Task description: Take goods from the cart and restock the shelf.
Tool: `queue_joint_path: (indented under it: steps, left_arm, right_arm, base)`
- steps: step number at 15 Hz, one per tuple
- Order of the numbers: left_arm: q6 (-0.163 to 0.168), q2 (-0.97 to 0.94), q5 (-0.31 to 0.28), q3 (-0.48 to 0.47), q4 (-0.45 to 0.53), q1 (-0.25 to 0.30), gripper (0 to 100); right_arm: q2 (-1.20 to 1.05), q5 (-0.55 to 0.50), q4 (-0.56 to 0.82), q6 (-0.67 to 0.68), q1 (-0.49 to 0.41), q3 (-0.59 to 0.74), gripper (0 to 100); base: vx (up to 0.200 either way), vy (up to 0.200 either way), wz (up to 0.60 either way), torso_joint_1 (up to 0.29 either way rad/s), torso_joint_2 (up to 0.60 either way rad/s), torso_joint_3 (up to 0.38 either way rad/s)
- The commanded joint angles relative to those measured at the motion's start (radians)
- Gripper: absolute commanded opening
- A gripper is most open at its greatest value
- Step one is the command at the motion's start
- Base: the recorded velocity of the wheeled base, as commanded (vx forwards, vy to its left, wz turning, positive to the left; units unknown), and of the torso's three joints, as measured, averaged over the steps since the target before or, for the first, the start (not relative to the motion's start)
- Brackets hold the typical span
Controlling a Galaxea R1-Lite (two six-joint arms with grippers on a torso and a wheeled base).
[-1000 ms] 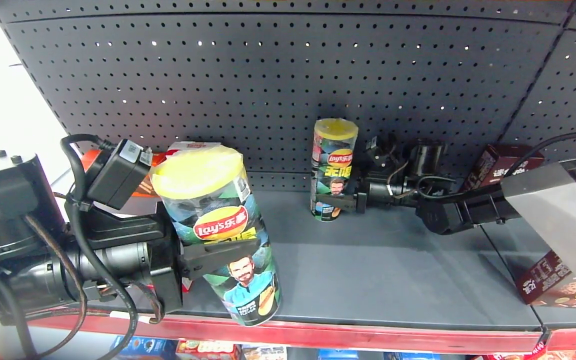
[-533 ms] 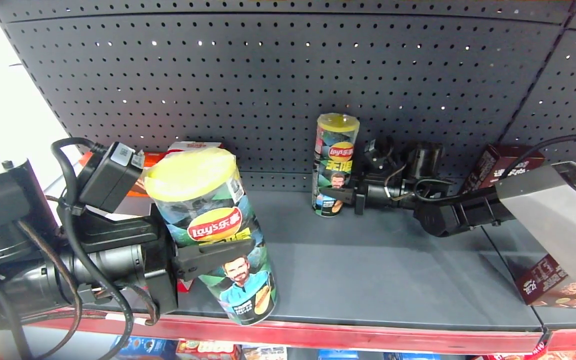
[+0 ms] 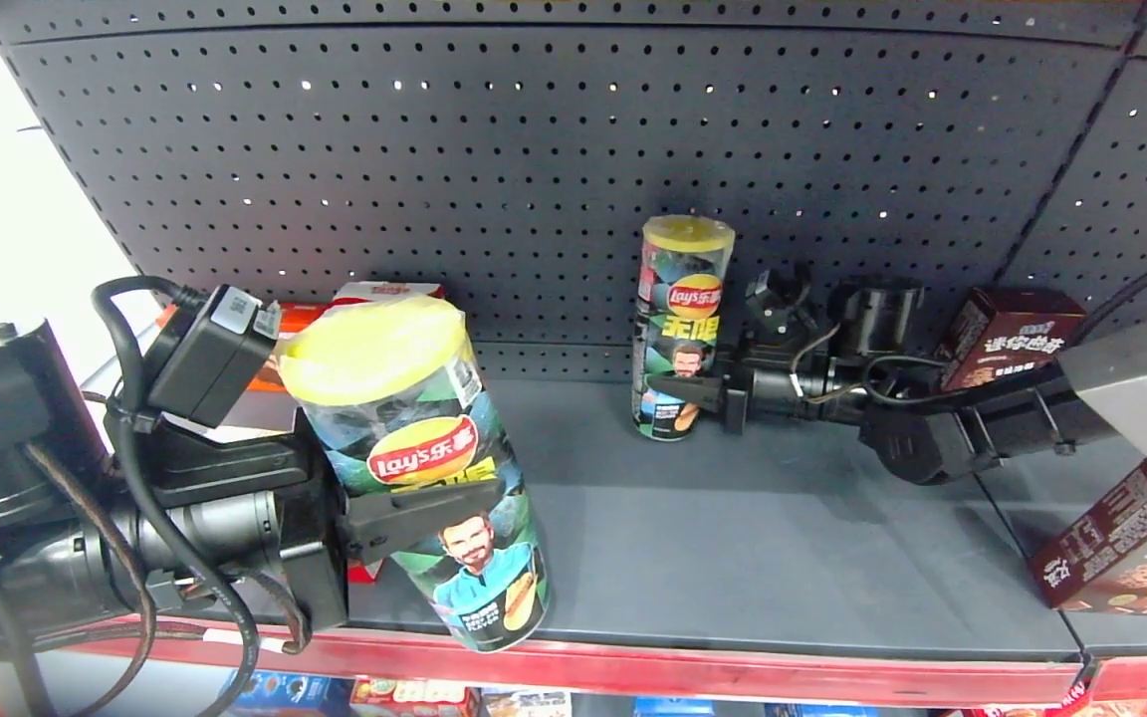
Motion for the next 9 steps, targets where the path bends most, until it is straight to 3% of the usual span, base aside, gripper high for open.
queue_joint_path:
  steps: [1,3,4,6,9]
  left_arm:
    - [0.0,-0.001,0.001,0.0,0.0,-0.001,0]
    - [0.0,-0.007,0.002,0.002,0.0,-0.001,0]
    - [0.0,-0.007,0.002,0.002,0.0,-0.001,0]
    - [0.0,-0.009,0.007,0.002,0.001,-0.001,0]
    - [0.0,-0.011,0.007,0.003,0.008,-0.006,0]
  right_arm:
    - [-0.175,-0.033,-0.082,0.002,0.035,0.198,0]
    - [-0.252,-0.037,-0.168,0.001,0.059,0.362,0]
    - [-0.257,-0.039,-0.171,0.001,0.059,0.37,0]
    - [-0.355,-0.048,-0.297,0.001,0.093,0.591,0]
    - [-0.407,-0.119,-0.366,0.001,0.122,0.761,0]
  base:
    - [0.0,0.0,0.0,0.0,0.0,0.0]
    - [0.0,0.0,0.0,0.0,0.0,0.0]
    - [0.0,0.0,0.0,0.0,0.0,0.0]
    - [0.0,0.0,0.0,0.0,0.0,0.0]
    - [0.0,0.0,0.0,0.0,0.0,0.0]
